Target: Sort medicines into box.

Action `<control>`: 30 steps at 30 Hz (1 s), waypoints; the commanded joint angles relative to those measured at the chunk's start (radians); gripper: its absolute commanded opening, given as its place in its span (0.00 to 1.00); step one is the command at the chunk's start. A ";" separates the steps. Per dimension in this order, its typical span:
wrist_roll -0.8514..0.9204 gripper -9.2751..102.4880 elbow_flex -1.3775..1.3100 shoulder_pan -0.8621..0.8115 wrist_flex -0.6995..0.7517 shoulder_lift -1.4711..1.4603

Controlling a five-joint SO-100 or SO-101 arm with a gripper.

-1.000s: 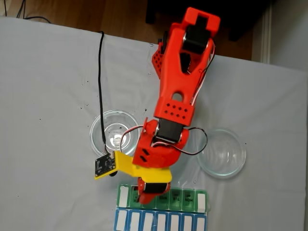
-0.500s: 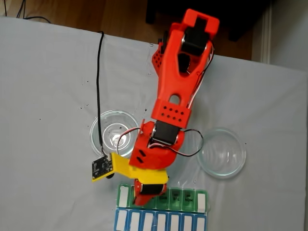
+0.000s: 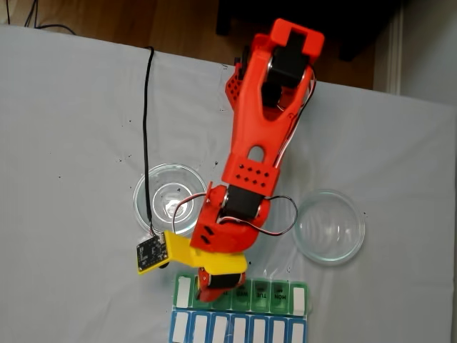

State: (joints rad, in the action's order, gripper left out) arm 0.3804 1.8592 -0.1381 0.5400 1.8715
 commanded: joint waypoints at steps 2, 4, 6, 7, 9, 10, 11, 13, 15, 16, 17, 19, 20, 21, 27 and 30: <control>0.014 0.09 -0.029 0.012 0.017 0.000; 0.015 0.09 -0.038 0.009 0.021 -0.017; 0.017 0.09 -0.051 0.006 0.035 -0.034; 0.020 0.09 -0.055 0.006 0.040 -0.041; 0.023 0.09 -0.058 0.006 0.046 -0.054; 0.025 0.09 -0.060 0.008 0.046 -0.058; 0.026 0.09 -0.060 0.009 0.049 -0.060; 0.026 0.09 -0.064 0.011 0.060 -0.069; 0.029 0.09 -0.066 0.012 0.061 -0.075; 0.029 0.09 -0.067 0.012 0.061 -0.080; 0.031 0.09 -0.067 0.012 0.063 -0.083; 0.032 0.09 -0.074 0.014 0.072 -0.094; 0.032 0.09 -0.078 0.014 0.078 -0.098; 0.032 0.09 -0.080 0.014 0.080 -0.101; 0.032 0.09 -0.080 0.012 0.083 -0.107; 0.038 0.09 -0.071 0.011 0.087 -0.109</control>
State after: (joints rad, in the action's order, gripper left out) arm 0.4034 1.8469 -0.1381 0.6197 1.7518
